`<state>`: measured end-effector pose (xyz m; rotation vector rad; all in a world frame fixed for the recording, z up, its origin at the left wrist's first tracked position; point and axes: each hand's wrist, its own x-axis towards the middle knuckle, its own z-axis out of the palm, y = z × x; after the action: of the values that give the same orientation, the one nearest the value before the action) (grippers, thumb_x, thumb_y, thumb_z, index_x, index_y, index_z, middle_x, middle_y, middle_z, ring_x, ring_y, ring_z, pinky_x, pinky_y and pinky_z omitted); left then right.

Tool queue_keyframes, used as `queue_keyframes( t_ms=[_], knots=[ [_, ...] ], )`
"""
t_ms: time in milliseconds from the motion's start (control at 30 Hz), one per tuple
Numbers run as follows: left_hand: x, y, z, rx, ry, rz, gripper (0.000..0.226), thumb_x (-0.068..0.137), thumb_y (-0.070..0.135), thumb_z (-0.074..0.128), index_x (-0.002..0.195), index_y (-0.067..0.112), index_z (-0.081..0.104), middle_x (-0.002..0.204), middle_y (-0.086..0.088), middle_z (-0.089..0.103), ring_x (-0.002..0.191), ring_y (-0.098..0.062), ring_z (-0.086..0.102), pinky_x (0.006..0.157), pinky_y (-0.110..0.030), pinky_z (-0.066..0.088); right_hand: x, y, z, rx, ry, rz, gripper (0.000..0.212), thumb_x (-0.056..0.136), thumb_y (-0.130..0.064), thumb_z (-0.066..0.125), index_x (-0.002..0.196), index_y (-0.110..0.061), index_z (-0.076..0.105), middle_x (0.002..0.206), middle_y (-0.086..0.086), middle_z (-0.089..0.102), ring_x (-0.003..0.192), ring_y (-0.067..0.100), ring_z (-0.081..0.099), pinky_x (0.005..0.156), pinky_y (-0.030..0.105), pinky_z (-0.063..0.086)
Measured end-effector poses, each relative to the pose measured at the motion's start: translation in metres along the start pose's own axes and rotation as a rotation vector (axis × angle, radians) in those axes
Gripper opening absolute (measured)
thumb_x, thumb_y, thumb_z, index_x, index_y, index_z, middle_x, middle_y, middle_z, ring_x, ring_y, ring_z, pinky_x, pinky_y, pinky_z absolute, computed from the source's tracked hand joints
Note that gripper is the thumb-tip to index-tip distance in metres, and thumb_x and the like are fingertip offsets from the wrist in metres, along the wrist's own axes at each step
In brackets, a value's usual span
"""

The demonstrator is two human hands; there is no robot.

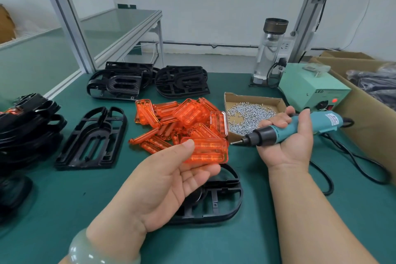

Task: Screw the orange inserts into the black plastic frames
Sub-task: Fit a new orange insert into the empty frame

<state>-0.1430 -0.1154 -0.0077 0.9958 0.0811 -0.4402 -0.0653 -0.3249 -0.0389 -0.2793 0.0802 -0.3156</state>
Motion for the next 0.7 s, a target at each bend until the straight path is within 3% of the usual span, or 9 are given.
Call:
queue_keyframes(
  t_ms=[133,233,367,500,633,700],
  knots=[
    [0.0,-0.002,0.0,0.099,0.078,0.005,0.033,0.071,0.036,0.06,0.085,0.011,0.076,0.096,-0.018,0.072,0.078,-0.026,0.072,0.054,-0.02,0.055,0.0,0.001,-0.001,-0.015,0.015,-0.003,0.024,0.092,-0.044,0.053,0.083,-0.022,0.054,0.058,-0.011,0.045,0.045,0.001,0.046,0.055,0.017,0.042],
    [0.0,-0.002,-0.003,0.152,0.115,-0.017,0.032,0.075,0.034,0.06,0.081,0.007,0.075,0.093,-0.019,0.072,0.076,-0.027,0.072,0.052,-0.02,0.055,0.0,0.001,-0.001,-0.015,0.003,0.001,0.021,0.084,-0.042,0.058,0.083,-0.022,0.054,0.058,-0.012,0.046,0.045,0.001,0.046,0.054,0.017,0.043],
    [0.0,-0.001,-0.005,0.199,0.134,-0.069,0.029,0.09,0.027,0.055,0.092,0.002,0.07,0.09,-0.02,0.072,0.072,-0.026,0.072,0.05,-0.018,0.054,0.0,0.001,-0.001,-0.019,-0.007,-0.001,0.021,0.078,-0.041,0.06,0.083,-0.022,0.054,0.057,-0.012,0.046,0.045,0.001,0.046,0.055,0.017,0.042],
    [-0.001,0.0,-0.007,0.252,0.147,-0.074,0.032,0.093,0.023,0.052,0.078,0.006,0.075,0.084,-0.019,0.072,0.068,-0.023,0.072,0.048,-0.017,0.053,-0.001,0.002,-0.001,-0.02,-0.01,0.001,0.022,0.078,-0.042,0.06,0.082,-0.021,0.054,0.057,-0.012,0.046,0.045,0.001,0.047,0.055,0.016,0.043],
    [-0.002,0.003,-0.011,0.425,0.214,-0.004,0.017,0.093,0.02,0.055,0.097,0.01,0.068,0.081,-0.013,0.074,0.069,-0.019,0.072,0.048,-0.016,0.052,-0.001,0.001,-0.001,-0.017,-0.002,0.012,0.021,0.081,-0.042,0.059,0.082,-0.022,0.054,0.058,-0.012,0.046,0.046,0.001,0.046,0.054,0.017,0.043],
    [-0.002,0.005,-0.016,0.599,0.282,0.078,0.01,0.09,0.018,0.059,0.093,0.02,0.069,0.076,-0.005,0.074,0.069,-0.018,0.072,0.049,-0.018,0.051,-0.001,0.001,-0.001,-0.017,0.005,0.017,0.021,0.082,-0.043,0.059,0.083,-0.022,0.055,0.058,-0.012,0.046,0.046,0.001,0.046,0.054,0.017,0.043]
  ],
)
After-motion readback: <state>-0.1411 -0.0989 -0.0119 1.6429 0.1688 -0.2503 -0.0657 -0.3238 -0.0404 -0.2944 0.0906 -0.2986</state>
